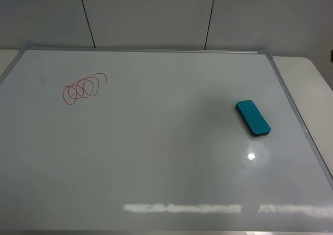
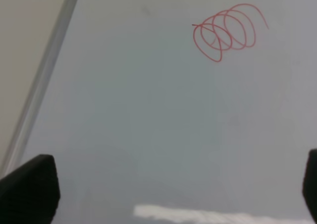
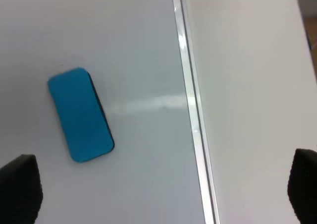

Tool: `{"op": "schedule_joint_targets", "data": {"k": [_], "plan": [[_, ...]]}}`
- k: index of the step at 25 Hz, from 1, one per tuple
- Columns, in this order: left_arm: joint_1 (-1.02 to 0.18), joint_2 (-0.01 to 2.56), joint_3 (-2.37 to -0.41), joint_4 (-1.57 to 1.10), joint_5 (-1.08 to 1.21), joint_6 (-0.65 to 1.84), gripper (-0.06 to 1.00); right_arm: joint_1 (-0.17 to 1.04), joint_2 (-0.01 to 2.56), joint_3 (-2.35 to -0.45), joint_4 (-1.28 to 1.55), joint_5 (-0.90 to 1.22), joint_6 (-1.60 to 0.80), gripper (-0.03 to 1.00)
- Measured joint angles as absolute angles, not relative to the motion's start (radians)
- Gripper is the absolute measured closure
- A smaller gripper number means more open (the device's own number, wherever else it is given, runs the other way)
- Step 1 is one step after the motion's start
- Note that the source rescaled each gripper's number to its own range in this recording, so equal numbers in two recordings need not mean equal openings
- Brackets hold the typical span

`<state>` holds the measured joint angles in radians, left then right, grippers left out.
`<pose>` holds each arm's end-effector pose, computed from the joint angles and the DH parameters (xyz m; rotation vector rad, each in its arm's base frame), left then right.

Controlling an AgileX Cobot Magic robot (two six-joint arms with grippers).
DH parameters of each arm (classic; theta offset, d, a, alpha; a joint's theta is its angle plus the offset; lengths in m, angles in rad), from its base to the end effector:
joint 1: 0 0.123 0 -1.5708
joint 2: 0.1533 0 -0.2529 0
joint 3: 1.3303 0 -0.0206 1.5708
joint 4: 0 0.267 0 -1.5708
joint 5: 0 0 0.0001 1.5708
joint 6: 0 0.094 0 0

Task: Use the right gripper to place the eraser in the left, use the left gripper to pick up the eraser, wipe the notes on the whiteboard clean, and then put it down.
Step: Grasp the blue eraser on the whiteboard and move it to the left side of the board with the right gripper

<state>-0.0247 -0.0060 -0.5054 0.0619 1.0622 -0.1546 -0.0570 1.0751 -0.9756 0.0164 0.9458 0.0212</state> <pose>0.0429 0.0040 0.2856 -0.1353 2.0286 -0.0389 0.2360 -0.0122 0.3016 0.1057 2.5265 0.0063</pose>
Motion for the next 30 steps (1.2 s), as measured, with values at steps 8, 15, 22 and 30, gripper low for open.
{"op": "schedule_joint_targets", "data": {"k": [8, 15, 22, 30], "plan": [[-0.025, -0.006, -0.505, 0.062, 1.062, -0.155, -0.05, -0.057, 1.359, -0.976, 0.028, 0.841, 0.02, 0.09], [-0.025, -0.006, -0.505, 0.062, 1.062, -0.155, -0.05, -0.057, 1.543, -0.977, 0.096, 0.832, 0.006, 0.92], [-0.025, -0.006, -0.505, 0.062, 1.062, -0.155, -0.05, -0.057, 1.579, -0.977, 0.1, 0.832, 0.006, 0.97], [-0.025, -0.006, -0.505, 0.062, 1.062, -0.155, -0.05, 0.058, 1.579, -0.977, 0.146, 0.833, 0.023, 0.97]]}}
